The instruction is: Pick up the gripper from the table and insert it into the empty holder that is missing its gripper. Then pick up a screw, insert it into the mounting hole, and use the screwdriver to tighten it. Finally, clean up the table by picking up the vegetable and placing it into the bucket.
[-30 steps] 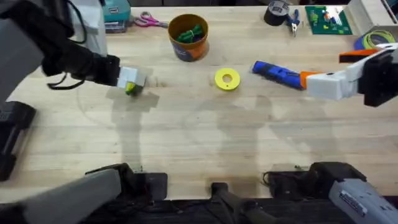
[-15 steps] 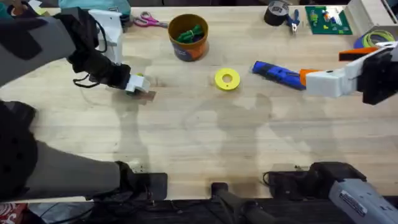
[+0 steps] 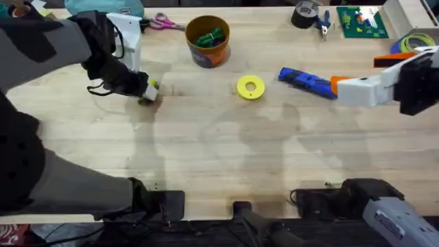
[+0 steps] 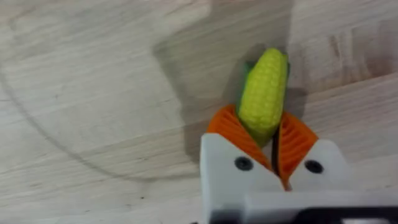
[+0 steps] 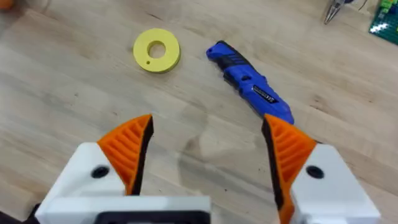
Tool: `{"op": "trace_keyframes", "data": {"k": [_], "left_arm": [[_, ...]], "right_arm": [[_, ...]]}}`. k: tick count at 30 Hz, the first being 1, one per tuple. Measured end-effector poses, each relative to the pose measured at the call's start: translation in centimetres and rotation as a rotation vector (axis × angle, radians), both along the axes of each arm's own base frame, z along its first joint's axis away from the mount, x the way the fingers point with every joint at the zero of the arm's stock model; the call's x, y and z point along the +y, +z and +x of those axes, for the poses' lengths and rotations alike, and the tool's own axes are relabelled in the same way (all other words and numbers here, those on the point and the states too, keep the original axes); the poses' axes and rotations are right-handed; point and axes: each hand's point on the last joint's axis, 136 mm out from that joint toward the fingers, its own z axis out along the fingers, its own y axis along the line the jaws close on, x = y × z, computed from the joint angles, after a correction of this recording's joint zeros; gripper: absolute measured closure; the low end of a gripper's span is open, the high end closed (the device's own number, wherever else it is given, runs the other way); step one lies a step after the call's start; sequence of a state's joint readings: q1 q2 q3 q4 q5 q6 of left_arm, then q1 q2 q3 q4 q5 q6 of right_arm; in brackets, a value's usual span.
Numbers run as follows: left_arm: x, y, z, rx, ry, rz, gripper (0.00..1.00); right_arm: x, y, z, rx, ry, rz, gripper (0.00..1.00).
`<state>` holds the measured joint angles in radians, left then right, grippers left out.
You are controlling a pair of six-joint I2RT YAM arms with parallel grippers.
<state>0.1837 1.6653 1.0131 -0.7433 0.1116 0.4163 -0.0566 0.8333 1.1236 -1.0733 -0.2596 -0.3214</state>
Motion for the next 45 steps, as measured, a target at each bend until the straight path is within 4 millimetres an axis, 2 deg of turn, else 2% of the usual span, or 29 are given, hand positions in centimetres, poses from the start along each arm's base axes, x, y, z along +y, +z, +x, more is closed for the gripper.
{"op": "trace_keyframes", "data": {"k": [1, 2, 9, 13, 15, 16, 21, 24, 26, 31, 34, 37, 40, 45], "left_arm": [[0.0, 0.1, 0.1, -0.003, -0.002, 0.001, 0.922], [0.0, 0.1, 0.2, -0.006, -0.004, 0.001, 0.97], [0.1, 0.3, 0.4, -0.011, 0.007, 0.001, 0.969], [0.3, 2.0, 1.6, -0.037, 0.03, 0.0, 0.969], [0.5, 3.9, 2.8, -0.081, 0.044, 0.004, 0.969], [0.5, 7.9, 5.3, -0.198, 0.055, -0.008, 0.969], [-0.8, 16.4, 8.9, -0.439, 0.018, -0.063, 0.969], [-2.4, 20.1, 10.3, -0.546, -0.028, -0.083, 0.969], [-3.9, 21.4, 11.1, -0.597, -0.067, -0.097, 0.969], [-8.3, 22.2, 12.6, -0.665, -0.17, -0.136, 0.969], [-10.6, 21.7, 13.6, -0.677, -0.214, -0.164, 0.969], [-12.4, 20.0, 14.3, -0.648, -0.243, -0.183, 0.969], [-14.0, 17.4, 15.1, -0.601, -0.266, -0.197, 0.969], [-15.8, 13.9, 15.8, -0.539, -0.295, -0.208, 0.969]], "right_arm": [[0.0, 0.0, 0.0, 0.0, 0.0, 0.0, 0.006], [0.0, 0.0, 0.0, 0.0, 0.0, 0.0, 0.006], [0.0, 0.0, 0.0, 0.0, 0.0, 0.0, 0.006], [0.0, 0.0, 0.0, 0.0, 0.0, 0.0, 0.006], [0.0, 0.0, 0.0, 0.0, 0.0, 0.0, 0.006], [0.0, 0.0, 0.0, 0.0, 0.0, 0.0, 0.007], [0.0, 0.0, 0.0, 0.0, 0.0, 0.0, 0.006], [0.0, 0.0, 0.0, 0.0, 0.0, 0.0, 0.006], [0.0, 0.0, 0.0, 0.0, 0.0, 0.0, 0.005], [0.0, 0.0, 0.0, 0.0, 0.0, 0.0, 0.006], [0.0, 0.0, 0.0, 0.002, 0.0, 0.0, 0.006], [0.0, -0.1, -0.1, 0.004, 0.0, 0.0, 0.006], [0.0, -0.1, -0.1, 0.004, 0.0, 0.0, 0.006], [0.0, -0.1, -0.1, 0.004, 0.0, 0.0, 0.006]]}}
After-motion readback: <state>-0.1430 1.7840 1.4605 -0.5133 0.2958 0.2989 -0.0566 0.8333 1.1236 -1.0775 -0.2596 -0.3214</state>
